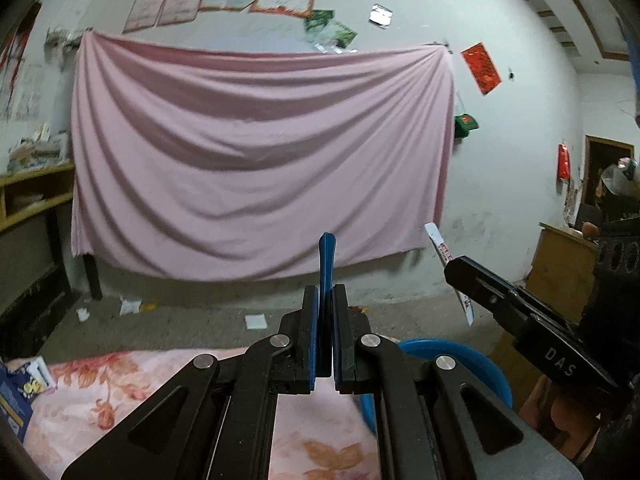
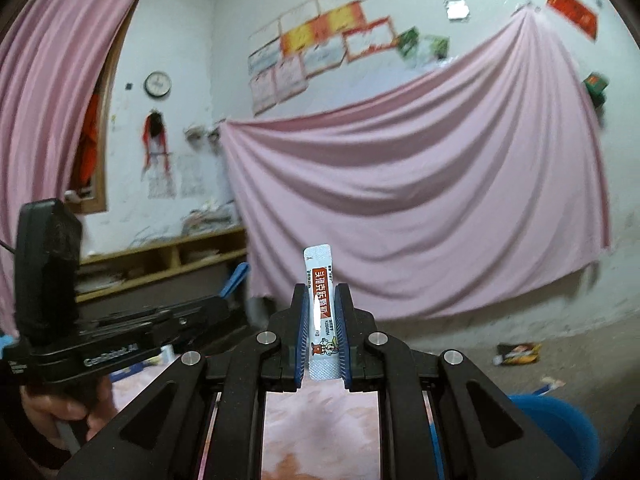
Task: Collect trash
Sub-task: 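Carry the pen and sachet over the blue basin with both tools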
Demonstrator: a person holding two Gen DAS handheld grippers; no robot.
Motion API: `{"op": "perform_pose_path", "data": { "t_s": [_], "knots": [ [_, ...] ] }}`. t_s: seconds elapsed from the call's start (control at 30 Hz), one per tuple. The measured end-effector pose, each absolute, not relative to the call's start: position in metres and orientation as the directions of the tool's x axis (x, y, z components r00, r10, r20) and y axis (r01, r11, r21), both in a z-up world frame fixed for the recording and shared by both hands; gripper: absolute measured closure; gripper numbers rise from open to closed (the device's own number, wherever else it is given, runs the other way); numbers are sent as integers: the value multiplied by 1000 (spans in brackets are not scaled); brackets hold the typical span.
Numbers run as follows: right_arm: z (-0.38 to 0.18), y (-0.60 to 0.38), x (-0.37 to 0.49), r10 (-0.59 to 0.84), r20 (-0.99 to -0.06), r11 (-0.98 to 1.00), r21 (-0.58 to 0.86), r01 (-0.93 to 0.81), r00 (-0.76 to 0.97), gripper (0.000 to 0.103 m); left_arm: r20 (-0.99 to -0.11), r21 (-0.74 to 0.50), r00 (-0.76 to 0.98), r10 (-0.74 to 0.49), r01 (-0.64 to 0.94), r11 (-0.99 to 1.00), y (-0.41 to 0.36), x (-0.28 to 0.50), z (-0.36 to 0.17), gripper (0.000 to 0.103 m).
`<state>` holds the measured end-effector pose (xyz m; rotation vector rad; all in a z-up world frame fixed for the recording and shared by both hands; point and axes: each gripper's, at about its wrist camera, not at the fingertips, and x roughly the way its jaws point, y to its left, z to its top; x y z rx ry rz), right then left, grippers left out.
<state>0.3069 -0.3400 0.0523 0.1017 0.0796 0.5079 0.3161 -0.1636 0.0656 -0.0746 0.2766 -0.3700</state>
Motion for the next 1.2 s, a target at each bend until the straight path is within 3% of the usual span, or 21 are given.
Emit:
{"op": "perform_pose_path", "data": {
  "t_s": [0.23,0.53,0.83,1.2],
  "knots": [
    [59,-377,284,381,61,917,104,-385,923,92,-175,-63,891,-420,416,907,-207,306,74,99],
    [53,-422,266,273,87,949,138,-283,958,92,-134,11,857,-497,503,864,-269,298,69,99],
    [45,-456,255,212,66,961,166,-221,975,92,-154,50,820,-552,564,824,-322,297,58,99],
    [31,-476,260,189,-39,964,197,-178,981,91,-245,62,783,-572,602,796,-351,301,36,99]
  ]
}}
